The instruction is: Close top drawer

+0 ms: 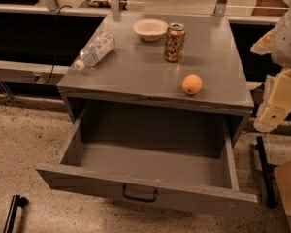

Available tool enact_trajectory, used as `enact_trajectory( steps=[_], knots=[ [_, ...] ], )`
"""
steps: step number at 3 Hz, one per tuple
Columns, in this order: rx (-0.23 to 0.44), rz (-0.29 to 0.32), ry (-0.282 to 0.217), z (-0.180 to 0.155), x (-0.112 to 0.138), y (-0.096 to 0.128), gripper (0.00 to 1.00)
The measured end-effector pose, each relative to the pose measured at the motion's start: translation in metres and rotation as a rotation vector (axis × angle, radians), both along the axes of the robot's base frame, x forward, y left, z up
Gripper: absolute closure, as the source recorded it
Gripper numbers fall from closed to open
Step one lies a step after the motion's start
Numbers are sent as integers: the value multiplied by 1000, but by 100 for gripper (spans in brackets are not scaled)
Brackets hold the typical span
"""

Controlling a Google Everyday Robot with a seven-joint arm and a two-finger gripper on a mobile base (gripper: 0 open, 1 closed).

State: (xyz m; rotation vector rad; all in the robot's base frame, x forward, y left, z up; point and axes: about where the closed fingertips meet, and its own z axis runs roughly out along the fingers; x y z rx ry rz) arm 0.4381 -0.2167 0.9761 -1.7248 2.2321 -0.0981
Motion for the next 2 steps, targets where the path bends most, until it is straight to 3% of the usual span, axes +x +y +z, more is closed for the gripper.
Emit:
enact_trajectory(
  steps=[1, 2],
  knots=[
    [0, 0, 0, 0, 0, 0, 0],
    [20, 26, 17, -22, -11, 17, 0]
  ],
)
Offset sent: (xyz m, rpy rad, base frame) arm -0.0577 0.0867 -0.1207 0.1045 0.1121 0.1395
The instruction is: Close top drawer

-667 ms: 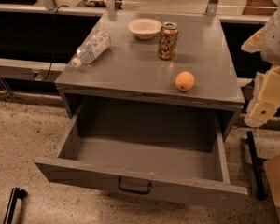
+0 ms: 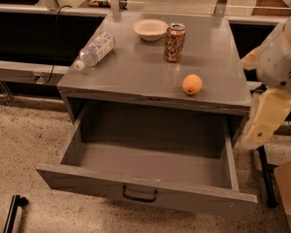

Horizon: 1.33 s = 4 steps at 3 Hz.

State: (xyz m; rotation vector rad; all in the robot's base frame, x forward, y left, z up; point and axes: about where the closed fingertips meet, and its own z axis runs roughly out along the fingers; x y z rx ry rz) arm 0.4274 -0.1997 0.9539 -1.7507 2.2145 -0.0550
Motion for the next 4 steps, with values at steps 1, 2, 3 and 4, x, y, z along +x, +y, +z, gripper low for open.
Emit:
enact_trajectory(
  steps=[1, 2, 3, 4],
  knots=[
    [85, 76, -29, -30, -29, 56, 6],
    [172, 112, -32, -81, -52, 109, 25],
    [201, 108, -8, -147, -65, 128, 47],
    [190, 93, 2, -180, -74, 126, 70]
  ],
)
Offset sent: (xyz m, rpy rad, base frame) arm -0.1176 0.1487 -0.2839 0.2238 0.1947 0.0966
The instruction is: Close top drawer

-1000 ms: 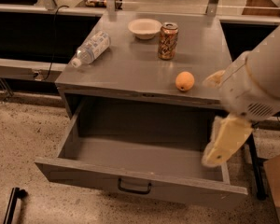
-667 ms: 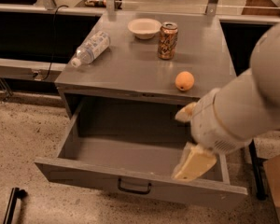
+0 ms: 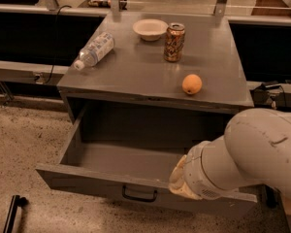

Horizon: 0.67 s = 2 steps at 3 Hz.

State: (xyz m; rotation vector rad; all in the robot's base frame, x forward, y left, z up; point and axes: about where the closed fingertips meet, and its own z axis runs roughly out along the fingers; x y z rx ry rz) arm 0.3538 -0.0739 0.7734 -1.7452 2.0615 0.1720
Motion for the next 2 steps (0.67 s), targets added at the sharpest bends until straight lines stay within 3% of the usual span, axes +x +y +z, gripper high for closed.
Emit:
enact_trajectory(
  steps=[1, 2],
  knots=[
    [36, -18, 57, -34, -3, -1, 95],
    [66, -57, 100, -78, -14, -8, 100]
  ],
)
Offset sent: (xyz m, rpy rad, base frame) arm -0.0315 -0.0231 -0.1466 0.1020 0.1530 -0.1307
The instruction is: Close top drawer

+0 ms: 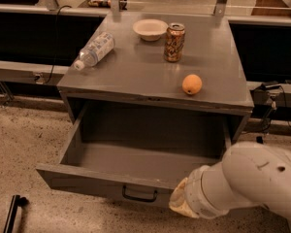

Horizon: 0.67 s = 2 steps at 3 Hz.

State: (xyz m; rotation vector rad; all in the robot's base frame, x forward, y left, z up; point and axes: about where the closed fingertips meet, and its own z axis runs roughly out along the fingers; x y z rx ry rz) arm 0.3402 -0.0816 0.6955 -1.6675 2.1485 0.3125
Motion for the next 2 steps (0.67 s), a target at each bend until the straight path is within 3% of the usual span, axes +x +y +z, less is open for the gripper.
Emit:
enact_trajectory(
  steps=[2],
  knots=[
    [9, -64, 25, -67, -24, -5, 100]
  ],
)
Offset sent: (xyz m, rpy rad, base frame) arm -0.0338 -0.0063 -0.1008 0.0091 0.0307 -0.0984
